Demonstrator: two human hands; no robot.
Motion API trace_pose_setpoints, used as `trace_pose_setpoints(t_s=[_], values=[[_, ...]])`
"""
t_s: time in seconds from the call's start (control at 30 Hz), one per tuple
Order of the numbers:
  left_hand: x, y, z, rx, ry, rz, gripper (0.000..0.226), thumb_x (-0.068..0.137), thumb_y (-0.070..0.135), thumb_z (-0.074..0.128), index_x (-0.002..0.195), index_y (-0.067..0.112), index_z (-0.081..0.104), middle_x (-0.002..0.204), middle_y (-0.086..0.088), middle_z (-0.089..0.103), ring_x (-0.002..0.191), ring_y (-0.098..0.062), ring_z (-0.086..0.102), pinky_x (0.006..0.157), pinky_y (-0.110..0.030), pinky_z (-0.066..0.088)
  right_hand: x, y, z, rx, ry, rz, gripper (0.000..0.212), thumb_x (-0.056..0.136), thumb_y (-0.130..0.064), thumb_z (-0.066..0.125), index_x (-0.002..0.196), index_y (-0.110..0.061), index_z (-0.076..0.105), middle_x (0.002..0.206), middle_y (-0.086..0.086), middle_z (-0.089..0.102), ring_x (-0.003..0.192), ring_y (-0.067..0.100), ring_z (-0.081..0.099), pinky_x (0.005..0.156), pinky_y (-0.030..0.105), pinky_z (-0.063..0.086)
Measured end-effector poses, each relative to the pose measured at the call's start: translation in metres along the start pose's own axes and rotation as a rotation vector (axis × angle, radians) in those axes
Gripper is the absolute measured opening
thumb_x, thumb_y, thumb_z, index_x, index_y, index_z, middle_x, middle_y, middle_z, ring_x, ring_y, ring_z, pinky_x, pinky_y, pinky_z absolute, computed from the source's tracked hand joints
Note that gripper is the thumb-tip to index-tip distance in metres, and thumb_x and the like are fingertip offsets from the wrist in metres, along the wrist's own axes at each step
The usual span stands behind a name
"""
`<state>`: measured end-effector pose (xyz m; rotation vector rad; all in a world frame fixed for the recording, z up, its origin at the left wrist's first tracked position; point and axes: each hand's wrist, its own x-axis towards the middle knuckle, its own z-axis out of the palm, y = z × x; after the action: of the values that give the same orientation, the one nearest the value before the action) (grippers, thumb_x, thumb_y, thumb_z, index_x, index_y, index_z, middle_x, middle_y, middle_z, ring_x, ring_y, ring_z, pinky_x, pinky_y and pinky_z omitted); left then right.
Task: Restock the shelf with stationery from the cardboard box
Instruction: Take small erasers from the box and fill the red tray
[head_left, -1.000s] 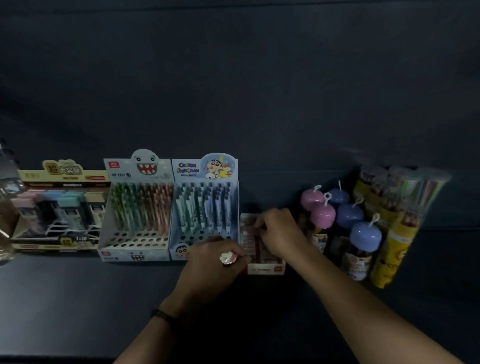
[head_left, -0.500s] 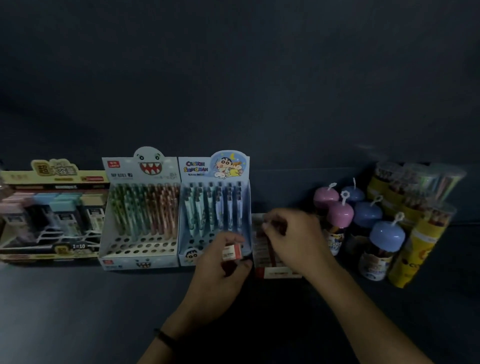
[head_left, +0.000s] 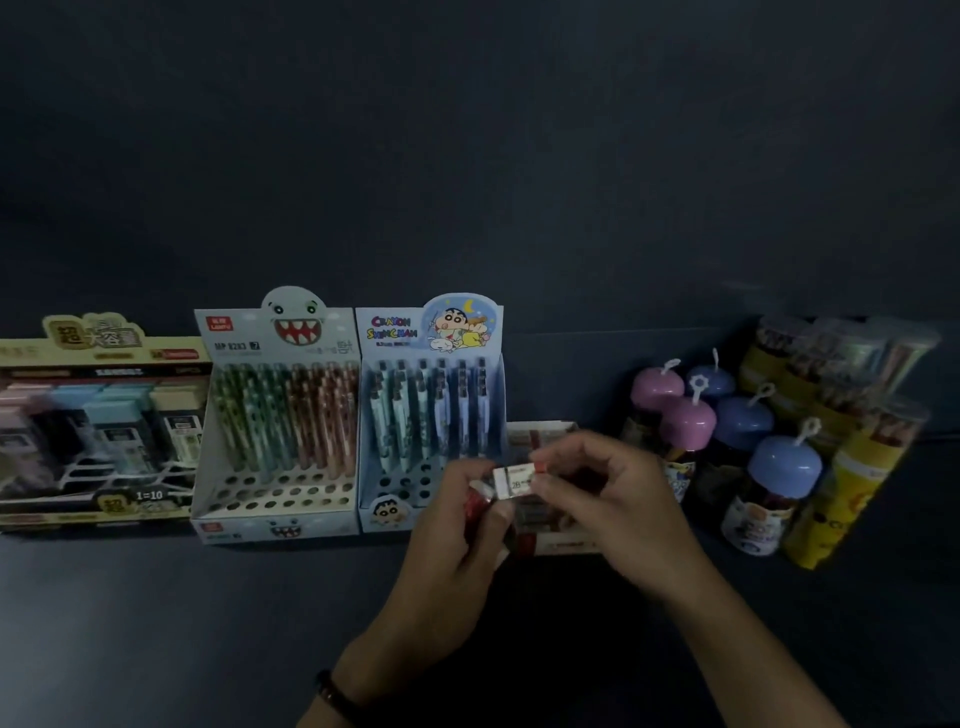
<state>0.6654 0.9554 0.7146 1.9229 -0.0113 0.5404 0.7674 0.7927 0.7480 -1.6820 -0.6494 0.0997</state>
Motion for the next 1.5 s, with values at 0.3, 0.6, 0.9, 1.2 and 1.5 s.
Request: trace_pose_setpoints(t_s=[0.3, 0.6, 0.9, 1.2, 1.5], values=[[0.002, -0.004, 0.003, 0.088, 0.01, -0.005, 0.014, 0.11, 0.02, 0.053, 0.113, 0.032, 0.059, 0.092, 0.014, 0.069, 0.08, -0.008, 0.066, 0.068, -0.015, 0.045, -0.005, 0.005, 0.001, -0.305, -0.053, -0.196, 0.031, 0.076, -0.017, 0.095, 0.1, -0.031, 0.081, 0.097, -0.015, 0.075, 0.09, 0.01, 0.073, 0.081, 0.027, 0.058], [-0.002, 0.001, 0.001, 0.014, -0.084, -0.066, 0.042, 0.112, 0.005, 0.037, 0.141, 0.035, 0.035, 0.112, 0.024, 0.064, 0.103, -0.007, 0.065, 0.085, -0.012, 0.048, 0.044, 0.021, -0.022, -0.877, 0.07, -0.095, 0.006, 0.095, -0.015, 0.071, 0.097, -0.016, 0.075, 0.103, -0.001, 0.062, 0.094, 0.018, 0.062, 0.078, 0.028, 0.043], [0.001, -0.008, 0.001, -0.066, 0.066, -0.089, 0.017, 0.11, 0.016, 0.051, 0.125, 0.026, 0.053, 0.119, 0.004, 0.075, 0.091, -0.003, 0.067, 0.078, -0.025, 0.052, 0.055, 0.019, -0.011, -1.109, -0.062, -0.003, 0.016, 0.099, -0.009, 0.057, 0.088, -0.016, 0.065, 0.089, 0.0, 0.062, 0.075, 0.018, 0.059, 0.066, 0.033, 0.051], [0.006, 0.0, 0.006, -0.292, 0.108, -0.191, 0.01, 0.108, 0.014, 0.056, 0.111, 0.008, 0.049, 0.108, -0.006, 0.081, 0.071, -0.004, 0.065, 0.061, -0.018, 0.049, 0.057, 0.03, -0.008, -1.208, -0.042, -0.002, 0.011, 0.102, -0.017, 0.061, 0.098, -0.015, 0.072, 0.104, 0.003, 0.065, 0.086, 0.021, 0.068, 0.064, 0.031, 0.046], [0.009, 0.003, 0.002, -0.345, 0.171, -0.159, 0.013, 0.104, 0.02, 0.06, 0.106, 0.007, 0.059, 0.096, -0.011, 0.08, 0.074, -0.017, 0.068, 0.065, -0.03, 0.05, 0.009, -0.011, 0.007, -0.182, 0.01, 0.037, 0.01, 0.098, -0.024, 0.072, 0.1, -0.026, 0.082, 0.096, -0.016, 0.08, 0.094, 0.0, 0.073, 0.087, 0.019, 0.056]])
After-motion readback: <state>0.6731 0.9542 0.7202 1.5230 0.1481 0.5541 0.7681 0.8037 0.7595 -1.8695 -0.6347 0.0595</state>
